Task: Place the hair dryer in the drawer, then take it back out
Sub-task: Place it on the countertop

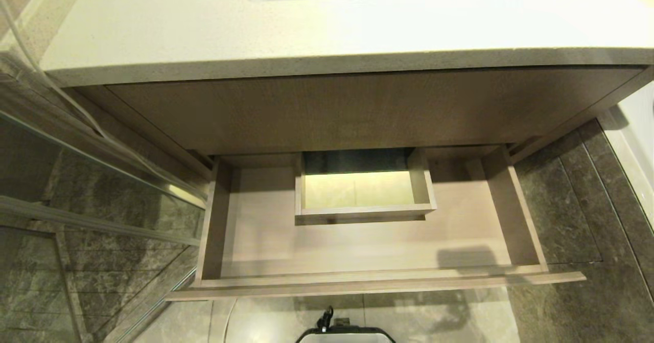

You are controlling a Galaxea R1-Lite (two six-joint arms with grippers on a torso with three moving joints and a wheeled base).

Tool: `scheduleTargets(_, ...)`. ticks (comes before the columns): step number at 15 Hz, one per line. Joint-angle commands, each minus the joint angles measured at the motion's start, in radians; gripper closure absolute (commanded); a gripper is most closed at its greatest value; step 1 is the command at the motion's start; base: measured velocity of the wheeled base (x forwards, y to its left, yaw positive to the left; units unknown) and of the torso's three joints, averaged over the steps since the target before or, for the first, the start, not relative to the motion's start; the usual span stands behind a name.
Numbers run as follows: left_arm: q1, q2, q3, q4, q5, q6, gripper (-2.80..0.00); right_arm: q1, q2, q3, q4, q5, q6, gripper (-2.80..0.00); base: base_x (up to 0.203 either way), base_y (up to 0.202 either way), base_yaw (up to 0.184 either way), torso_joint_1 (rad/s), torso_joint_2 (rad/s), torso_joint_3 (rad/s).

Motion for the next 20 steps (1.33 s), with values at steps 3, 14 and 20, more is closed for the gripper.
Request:
scheduleTargets(3,-0.001,0.0,0.0,0.0,-0.001,0.001,0.0,-0.001,0.0,0.003,-0.001,0.002,0.001,0.0,0.0,0.0,0.0,0.264,-0.56,-0.3)
scheduleTargets(14,-0.001,0.0,0.0,0.0,-0.001,-0.001,0.0,0.0,0.006,-0.006,-0.025,0.003,0.0,0.0,0.0,0.0,0.0,0.185,-0.12,0.059)
scheduleTargets(20,0.0,0.0,0.002,0.0,-0.001,-0.001,0.0,0.0,0.089,-0.051,-0.064,0.0,0.001,0.0,0.0,0.0,0.0,0.339,-0.14,0.202)
